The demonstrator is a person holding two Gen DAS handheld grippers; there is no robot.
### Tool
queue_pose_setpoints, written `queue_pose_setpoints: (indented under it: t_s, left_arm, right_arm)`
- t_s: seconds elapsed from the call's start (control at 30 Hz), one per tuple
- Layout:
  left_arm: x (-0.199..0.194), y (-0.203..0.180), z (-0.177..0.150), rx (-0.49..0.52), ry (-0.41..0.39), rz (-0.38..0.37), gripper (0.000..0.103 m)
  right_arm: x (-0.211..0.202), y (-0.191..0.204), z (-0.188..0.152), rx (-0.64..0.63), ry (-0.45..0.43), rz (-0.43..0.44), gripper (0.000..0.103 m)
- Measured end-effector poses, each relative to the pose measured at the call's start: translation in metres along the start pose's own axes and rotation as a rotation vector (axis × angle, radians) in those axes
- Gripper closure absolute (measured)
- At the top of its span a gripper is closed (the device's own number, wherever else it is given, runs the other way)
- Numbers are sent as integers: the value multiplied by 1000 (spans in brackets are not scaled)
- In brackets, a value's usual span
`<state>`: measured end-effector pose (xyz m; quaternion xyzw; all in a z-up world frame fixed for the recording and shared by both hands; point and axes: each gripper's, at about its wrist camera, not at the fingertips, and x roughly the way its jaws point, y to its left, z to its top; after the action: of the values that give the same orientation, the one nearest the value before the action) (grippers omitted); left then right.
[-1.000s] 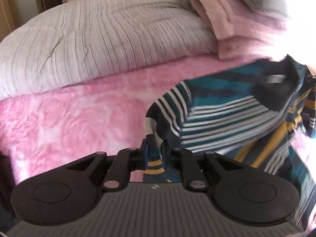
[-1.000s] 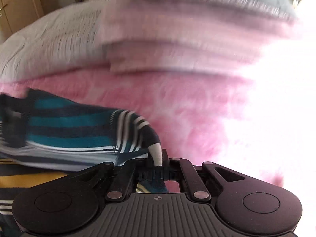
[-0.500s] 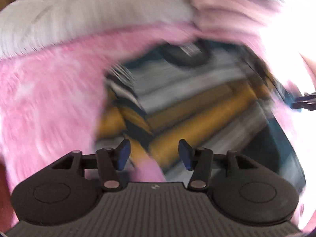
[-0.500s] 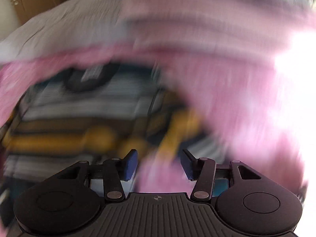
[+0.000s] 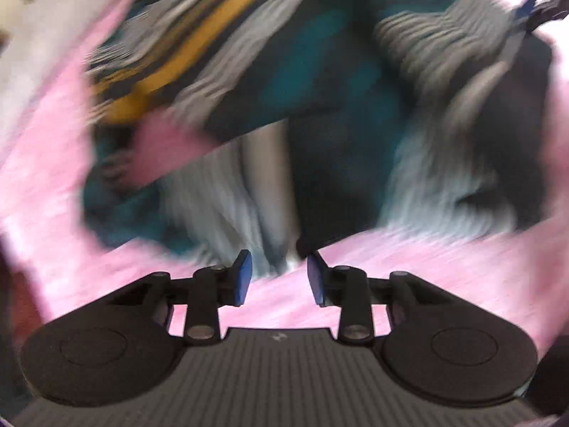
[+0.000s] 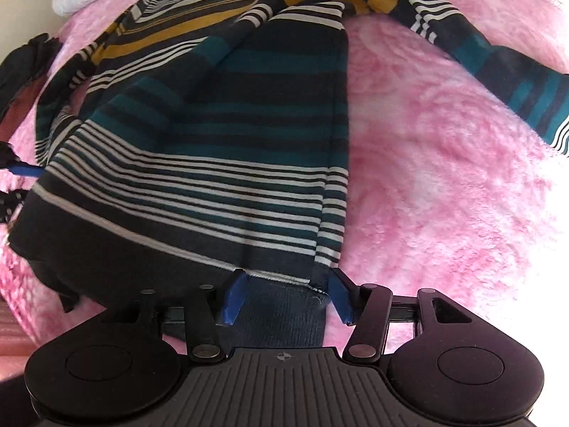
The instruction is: Fold clothes
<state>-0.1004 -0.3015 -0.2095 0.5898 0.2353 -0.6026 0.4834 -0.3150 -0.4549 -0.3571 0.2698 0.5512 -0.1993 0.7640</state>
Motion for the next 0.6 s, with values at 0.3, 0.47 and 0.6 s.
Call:
queue_pose_setpoints:
  t_s: [0.3, 0.47, 0.6]
  left_arm:
    - [-59, -8, -33, -184, -210, -226, 50]
    - [-63, -82, -37, -319, -215, -398, 42]
    - [-58, -138, -24, -317, -223, -344, 39]
  right_arm:
    - [-38, -14, -2, 55, -7, -114, 98]
    - [-66, -20, -2, 24, -9, -291, 98]
    - [-71, -50, -8, 42, 16, -371, 98]
